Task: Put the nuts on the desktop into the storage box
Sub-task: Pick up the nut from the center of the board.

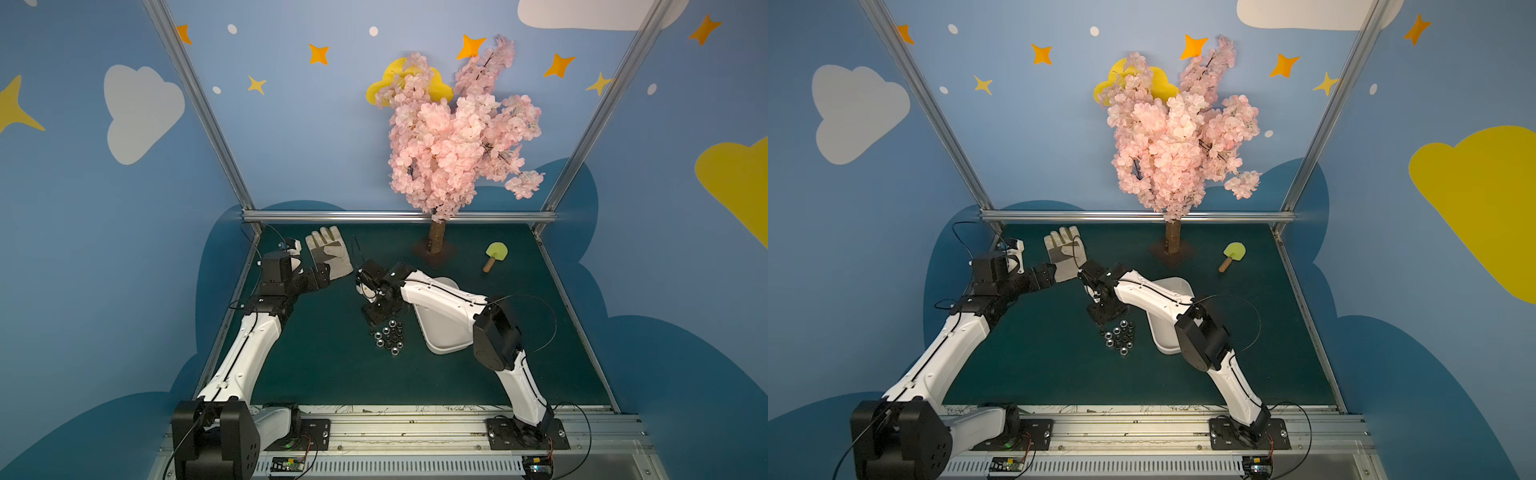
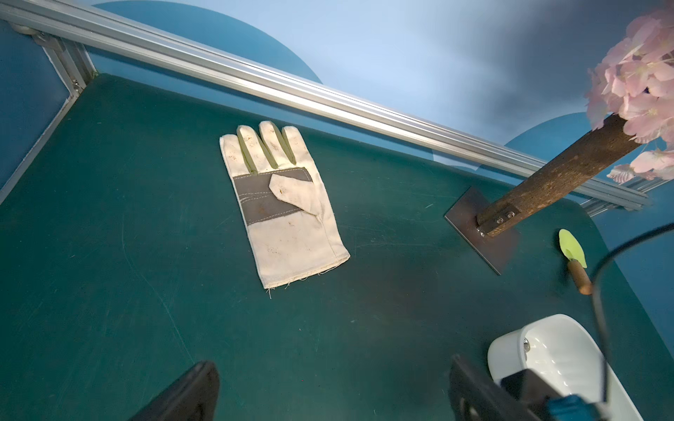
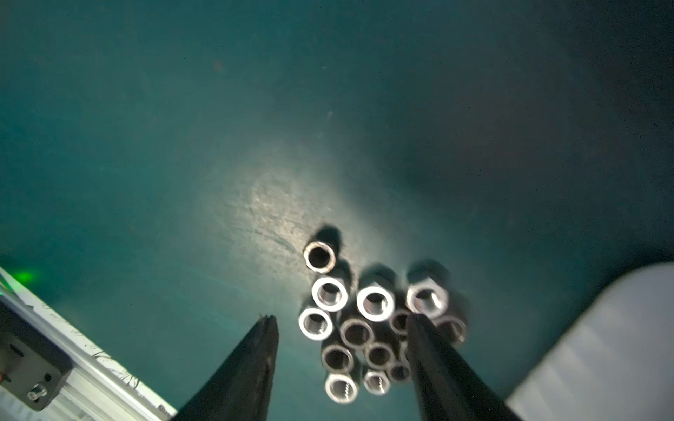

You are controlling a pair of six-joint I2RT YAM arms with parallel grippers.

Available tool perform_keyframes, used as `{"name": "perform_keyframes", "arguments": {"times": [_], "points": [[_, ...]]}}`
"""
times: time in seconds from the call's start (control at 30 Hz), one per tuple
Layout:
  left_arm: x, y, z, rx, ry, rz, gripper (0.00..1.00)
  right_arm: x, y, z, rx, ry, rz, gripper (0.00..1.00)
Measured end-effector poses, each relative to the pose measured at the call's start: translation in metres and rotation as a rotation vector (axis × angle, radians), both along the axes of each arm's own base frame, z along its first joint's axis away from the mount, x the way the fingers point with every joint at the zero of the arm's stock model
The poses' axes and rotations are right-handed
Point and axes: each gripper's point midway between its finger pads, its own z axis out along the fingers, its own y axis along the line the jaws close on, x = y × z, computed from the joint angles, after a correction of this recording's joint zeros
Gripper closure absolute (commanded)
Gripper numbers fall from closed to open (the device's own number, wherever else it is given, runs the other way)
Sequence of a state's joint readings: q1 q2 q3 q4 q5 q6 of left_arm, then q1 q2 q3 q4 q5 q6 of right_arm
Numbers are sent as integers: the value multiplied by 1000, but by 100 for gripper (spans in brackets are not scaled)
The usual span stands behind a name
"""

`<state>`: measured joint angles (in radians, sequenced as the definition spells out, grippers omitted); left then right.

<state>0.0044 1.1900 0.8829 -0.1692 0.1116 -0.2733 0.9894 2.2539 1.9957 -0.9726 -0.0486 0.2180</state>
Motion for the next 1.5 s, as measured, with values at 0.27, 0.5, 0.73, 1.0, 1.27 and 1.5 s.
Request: {"name": "perform_keyframes", "arguments": {"times": [0.27,0.5,0.73,1.0,1.27,1.5], "points": [[-1,1,2,1,-4,9,0,-5,12,-33,-67,37,29,38],[0,7,3,-1,-8,28,0,-5,3,-50,-128,77,10,46],[0,12,4,-13,-8,45,0,-11,1,-53,-152,81,17,75],[0,11,4,-18,-11,43,0,-3,0,-45,-136,53,-2,78],[2,8,9,-28,-30,23,0,47,-35,37,19,-83,-164,80],[2,-3,16,-48,-66,-35,0,85,-133,68,24,-135,-390,80]]}}
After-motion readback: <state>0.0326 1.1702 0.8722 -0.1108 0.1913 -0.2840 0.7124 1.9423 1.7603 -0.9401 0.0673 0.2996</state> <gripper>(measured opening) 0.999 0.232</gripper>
